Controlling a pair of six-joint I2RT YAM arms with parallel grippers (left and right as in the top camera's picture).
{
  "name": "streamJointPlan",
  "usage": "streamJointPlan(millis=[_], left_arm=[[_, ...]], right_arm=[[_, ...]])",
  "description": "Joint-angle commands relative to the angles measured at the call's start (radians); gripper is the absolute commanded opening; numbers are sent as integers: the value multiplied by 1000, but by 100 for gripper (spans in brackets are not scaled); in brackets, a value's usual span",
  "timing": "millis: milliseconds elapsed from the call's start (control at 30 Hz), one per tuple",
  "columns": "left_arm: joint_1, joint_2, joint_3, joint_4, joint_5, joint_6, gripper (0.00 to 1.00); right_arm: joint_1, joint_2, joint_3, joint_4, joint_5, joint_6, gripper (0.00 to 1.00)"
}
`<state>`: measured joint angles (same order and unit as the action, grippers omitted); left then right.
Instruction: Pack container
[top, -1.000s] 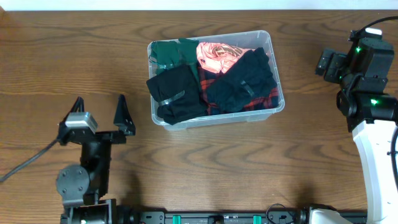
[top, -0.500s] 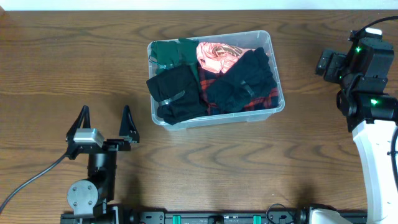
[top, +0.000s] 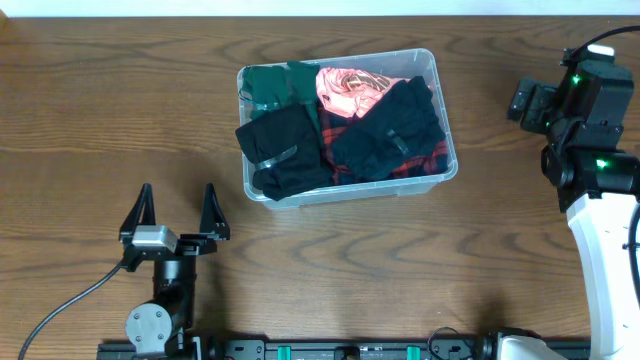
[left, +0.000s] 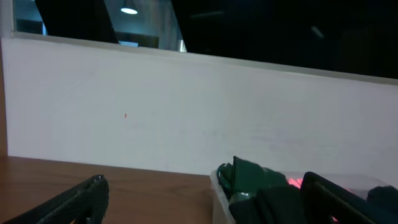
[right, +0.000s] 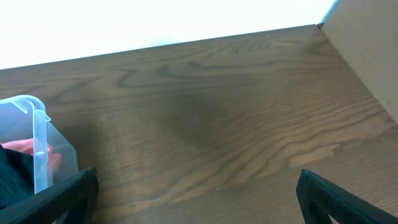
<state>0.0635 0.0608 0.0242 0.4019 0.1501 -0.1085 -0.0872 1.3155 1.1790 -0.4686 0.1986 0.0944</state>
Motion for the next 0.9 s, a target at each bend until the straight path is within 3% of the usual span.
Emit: streamJointPlan(millis=[0, 633, 867], left_arm=[[-3, -21, -20, 3, -12, -9, 98], [-3, -60, -20, -467, -11, -3, 98], [-3, -58, -20, -461, -11, -2, 98]], right_arm=[[-4, 5, 4, 0, 3, 5, 99], [-4, 5, 4, 0, 3, 5, 99], [-4, 5, 4, 0, 3, 5, 99]])
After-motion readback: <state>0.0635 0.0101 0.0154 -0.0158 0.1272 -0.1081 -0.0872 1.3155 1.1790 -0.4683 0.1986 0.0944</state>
